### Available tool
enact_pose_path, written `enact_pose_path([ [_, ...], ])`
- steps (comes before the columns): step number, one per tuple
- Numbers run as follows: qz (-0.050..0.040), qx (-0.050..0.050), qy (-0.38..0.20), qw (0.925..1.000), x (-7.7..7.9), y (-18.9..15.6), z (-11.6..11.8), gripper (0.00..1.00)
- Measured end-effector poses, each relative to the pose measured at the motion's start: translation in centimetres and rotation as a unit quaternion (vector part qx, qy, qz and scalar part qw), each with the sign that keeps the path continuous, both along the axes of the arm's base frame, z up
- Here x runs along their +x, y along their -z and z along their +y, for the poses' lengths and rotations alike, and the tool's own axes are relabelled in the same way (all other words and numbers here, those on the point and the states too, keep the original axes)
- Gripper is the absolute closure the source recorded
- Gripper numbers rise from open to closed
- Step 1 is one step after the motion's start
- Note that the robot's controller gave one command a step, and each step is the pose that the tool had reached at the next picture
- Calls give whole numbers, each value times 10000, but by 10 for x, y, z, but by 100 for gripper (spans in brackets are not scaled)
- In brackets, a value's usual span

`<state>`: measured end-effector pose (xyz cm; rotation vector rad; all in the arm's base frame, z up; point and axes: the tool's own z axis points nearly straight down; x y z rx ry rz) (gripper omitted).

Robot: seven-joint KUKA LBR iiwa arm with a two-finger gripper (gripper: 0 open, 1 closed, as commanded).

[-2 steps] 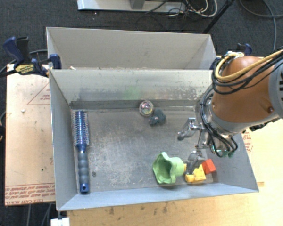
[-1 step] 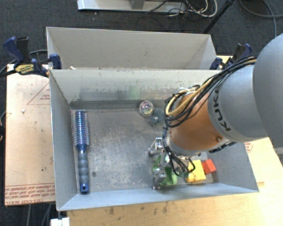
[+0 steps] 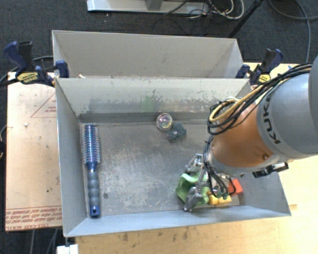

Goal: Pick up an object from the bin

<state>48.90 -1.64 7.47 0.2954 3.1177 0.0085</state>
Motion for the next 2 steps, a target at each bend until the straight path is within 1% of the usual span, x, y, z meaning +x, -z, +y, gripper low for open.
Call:
enact_pose_path([
  [1, -11, -11, -4, 10000, 1, -1, -1, 100],
  [2, -10, -35, -662, 9978, 18, -183, -27, 100],
])
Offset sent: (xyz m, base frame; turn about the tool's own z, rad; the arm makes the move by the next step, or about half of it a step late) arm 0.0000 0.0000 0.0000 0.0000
